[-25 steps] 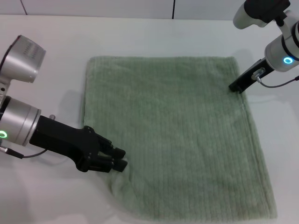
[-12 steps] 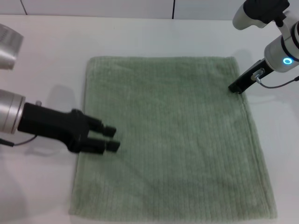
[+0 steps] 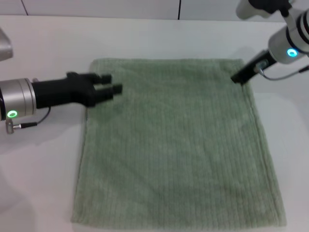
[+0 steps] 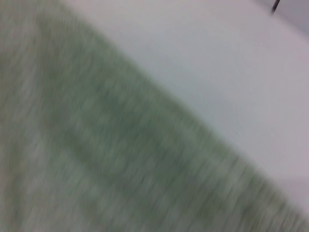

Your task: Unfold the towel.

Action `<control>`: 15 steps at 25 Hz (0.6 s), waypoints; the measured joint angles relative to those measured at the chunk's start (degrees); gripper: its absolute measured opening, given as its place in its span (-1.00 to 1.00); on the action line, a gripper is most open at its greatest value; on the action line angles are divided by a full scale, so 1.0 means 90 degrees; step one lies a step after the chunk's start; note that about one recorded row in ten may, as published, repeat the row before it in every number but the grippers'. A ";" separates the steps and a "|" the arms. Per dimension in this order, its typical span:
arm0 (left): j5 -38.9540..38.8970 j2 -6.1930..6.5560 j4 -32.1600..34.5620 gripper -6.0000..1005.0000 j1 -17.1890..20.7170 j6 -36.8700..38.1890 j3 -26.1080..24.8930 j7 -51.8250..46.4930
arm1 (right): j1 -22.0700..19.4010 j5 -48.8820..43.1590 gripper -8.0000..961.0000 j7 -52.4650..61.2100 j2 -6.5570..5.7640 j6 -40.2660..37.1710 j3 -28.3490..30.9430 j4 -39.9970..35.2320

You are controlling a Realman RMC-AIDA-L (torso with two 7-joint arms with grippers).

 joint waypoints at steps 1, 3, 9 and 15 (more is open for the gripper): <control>-0.0333 0.0009 -0.0203 -0.03 0.0027 -0.0280 -0.0145 0.0314 | -0.0033 -0.0008 -0.98 0.0042 0.0028 0.0111 0.0004 -0.0138; -0.1112 0.0004 -0.0544 -0.03 0.0097 -0.0803 -0.0463 0.0921 | -0.0126 -0.0036 -0.98 0.0213 0.0166 0.0505 0.0012 -0.0701; -0.2461 -0.0016 -0.1125 -0.02 0.0101 -0.1421 -0.0704 0.1661 | -0.0764 -0.0001 -0.99 0.0116 0.0660 0.1671 -0.0437 -0.2096; -0.4105 -0.0053 -0.2089 -0.02 0.0078 -0.1808 -0.0843 0.3105 | -0.1785 0.0873 -0.98 0.0067 0.0704 0.4981 -0.3275 -0.2598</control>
